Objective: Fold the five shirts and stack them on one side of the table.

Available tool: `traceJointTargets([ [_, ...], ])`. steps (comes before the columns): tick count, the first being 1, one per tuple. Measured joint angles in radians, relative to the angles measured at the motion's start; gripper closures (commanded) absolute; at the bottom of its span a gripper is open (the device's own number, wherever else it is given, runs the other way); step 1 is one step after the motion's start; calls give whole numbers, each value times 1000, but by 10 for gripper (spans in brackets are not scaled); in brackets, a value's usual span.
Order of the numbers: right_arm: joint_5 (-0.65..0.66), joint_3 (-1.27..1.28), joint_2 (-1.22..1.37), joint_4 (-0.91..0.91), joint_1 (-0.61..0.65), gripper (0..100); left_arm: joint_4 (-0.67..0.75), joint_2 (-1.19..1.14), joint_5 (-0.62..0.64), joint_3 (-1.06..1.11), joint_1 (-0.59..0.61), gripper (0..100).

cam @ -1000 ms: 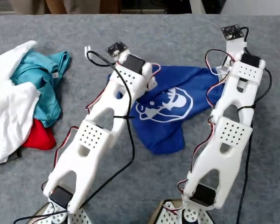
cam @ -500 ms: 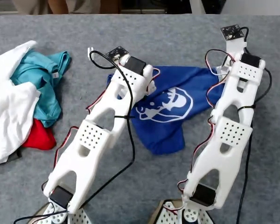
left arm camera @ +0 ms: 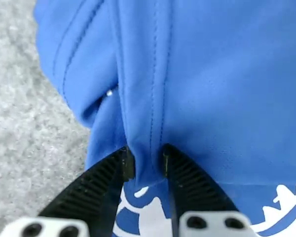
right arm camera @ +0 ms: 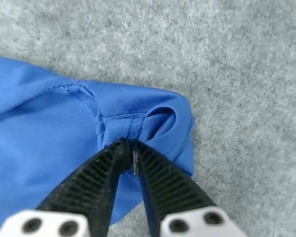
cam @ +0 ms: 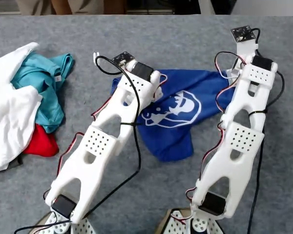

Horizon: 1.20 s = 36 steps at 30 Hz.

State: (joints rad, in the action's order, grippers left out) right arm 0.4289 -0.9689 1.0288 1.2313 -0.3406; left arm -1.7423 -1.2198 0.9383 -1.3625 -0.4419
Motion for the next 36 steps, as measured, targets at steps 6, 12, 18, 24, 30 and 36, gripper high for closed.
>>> traceJointTargets([
  [6, 0, 0, 0, 0, 0, 995, 20, -32, 0, -25, -2, 983],
  [12, 0, 0, 0, 0, 0, 995, 26, -23, 0, -32, -3, 983],
  [18, 0, 0, 0, -5, 0, 995, -6, 11, -75, -149, 8, 983],
  [24, 0, -77, -2, 64, 0, 995, -8, 138, -103, -147, 61, 983],
  [30, 29, -295, -32, 244, 18, 995, -8, 334, -123, -46, 127, 982],
  [36, 71, -583, -57, 477, 87, 995, -8, 511, -157, 92, 138, 982],
])
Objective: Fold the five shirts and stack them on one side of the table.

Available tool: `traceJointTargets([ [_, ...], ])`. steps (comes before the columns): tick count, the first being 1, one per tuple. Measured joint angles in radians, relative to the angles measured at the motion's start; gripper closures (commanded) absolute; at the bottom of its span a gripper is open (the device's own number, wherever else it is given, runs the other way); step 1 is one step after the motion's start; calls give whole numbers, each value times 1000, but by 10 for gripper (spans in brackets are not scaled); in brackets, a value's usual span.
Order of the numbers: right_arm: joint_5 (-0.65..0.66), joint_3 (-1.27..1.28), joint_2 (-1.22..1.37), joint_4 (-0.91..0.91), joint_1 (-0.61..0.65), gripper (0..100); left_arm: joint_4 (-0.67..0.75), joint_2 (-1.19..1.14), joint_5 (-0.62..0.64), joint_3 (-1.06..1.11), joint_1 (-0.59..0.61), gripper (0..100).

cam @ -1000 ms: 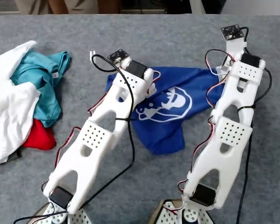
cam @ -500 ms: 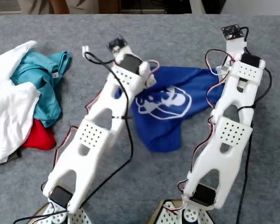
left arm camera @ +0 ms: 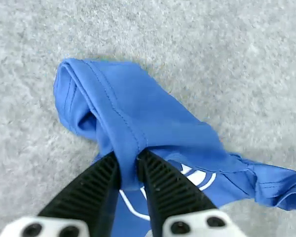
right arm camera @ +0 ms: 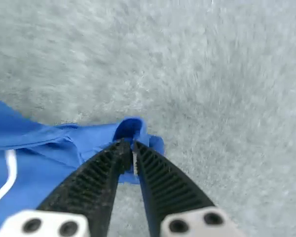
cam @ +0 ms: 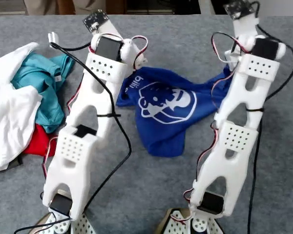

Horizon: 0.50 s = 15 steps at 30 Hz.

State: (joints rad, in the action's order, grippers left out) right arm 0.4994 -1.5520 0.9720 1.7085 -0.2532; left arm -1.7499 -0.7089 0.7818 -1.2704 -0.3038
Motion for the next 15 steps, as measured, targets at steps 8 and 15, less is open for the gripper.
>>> traceJointTargets([
  [8, 14, -46, -356, 57, 2, 995, 0, 336, -181, 17, 160, 982],
  [15, 14, -49, -744, -5, 2, 995, 0, 606, -402, 18, 278, 982],
])
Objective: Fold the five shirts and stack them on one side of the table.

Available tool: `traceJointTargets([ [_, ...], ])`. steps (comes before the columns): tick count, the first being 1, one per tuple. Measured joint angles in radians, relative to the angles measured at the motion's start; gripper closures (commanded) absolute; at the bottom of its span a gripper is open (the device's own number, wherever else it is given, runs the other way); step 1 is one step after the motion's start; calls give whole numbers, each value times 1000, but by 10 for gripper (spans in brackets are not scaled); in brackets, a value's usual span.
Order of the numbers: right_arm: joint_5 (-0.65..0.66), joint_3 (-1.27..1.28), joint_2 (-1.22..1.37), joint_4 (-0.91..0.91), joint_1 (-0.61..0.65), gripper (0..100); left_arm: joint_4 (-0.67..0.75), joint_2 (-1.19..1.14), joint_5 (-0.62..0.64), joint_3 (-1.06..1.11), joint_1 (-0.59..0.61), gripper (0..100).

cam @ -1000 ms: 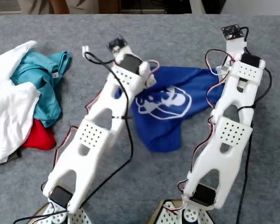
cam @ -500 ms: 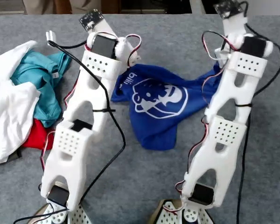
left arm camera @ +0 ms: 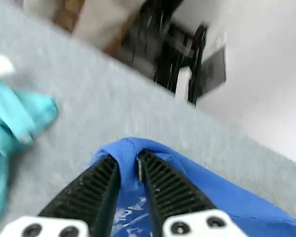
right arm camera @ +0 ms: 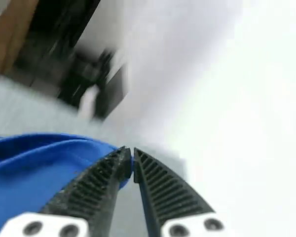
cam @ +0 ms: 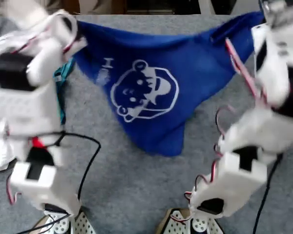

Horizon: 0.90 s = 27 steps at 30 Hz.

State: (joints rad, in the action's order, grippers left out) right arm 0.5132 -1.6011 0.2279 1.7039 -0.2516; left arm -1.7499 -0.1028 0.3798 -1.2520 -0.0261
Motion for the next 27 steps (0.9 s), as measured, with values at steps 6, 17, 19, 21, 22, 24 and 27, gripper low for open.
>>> traceJointTargets([
  [6, 0, -2, -210, -180, 0, 995, 0, 259, -183, 3, 57, 982],
  [17, 0, -6, -374, -477, 0, 995, 0, 629, -310, 347, 68, 982],
  [19, 0, -15, -397, -500, 0, 995, -2, 712, -310, 471, 68, 982],
  [21, 0, -23, -417, -512, 0, 995, -2, 796, -310, 585, 68, 982],
  [22, 0, -23, -425, -514, 2, 995, -2, 839, -310, 641, 68, 982],
  [24, 0, -23, -428, -516, 2, 995, -2, 911, -310, 730, 68, 982],
  [27, 0, -15, -425, -516, 2, 995, -2, 993, -310, 841, 68, 982],
])
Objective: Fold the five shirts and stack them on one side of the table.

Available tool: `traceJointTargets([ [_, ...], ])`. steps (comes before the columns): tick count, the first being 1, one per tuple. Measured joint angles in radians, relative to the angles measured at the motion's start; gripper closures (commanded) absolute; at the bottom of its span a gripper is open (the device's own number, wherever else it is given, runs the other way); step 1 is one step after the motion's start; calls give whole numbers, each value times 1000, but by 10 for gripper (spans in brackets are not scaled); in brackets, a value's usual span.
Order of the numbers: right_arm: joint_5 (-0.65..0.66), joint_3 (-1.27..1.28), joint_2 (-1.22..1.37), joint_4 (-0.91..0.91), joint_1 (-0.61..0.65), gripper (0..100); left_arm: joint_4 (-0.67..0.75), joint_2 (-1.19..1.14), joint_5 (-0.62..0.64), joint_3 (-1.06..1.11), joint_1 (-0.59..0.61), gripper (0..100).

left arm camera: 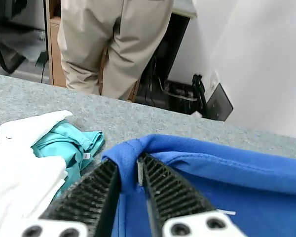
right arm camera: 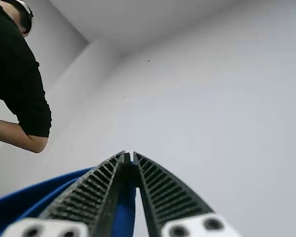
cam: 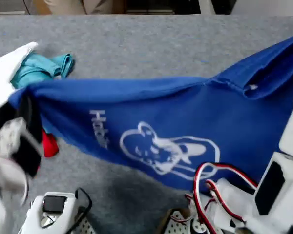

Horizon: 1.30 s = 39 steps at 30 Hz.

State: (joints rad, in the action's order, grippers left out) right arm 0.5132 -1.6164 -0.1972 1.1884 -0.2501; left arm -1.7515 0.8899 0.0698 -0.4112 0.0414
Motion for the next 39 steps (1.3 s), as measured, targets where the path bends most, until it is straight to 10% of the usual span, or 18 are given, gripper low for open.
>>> traceJointTargets([
  [11, 0, 272, 109, -38, 0, 995, 261, 18, 5, 374, 0, 982],
  [25, 0, 577, 358, -215, 150, 995, 965, -123, 132, 836, 54, 982],
  [39, 0, 582, 640, -471, 190, 995, 1280, -683, 132, 723, 54, 982],
])
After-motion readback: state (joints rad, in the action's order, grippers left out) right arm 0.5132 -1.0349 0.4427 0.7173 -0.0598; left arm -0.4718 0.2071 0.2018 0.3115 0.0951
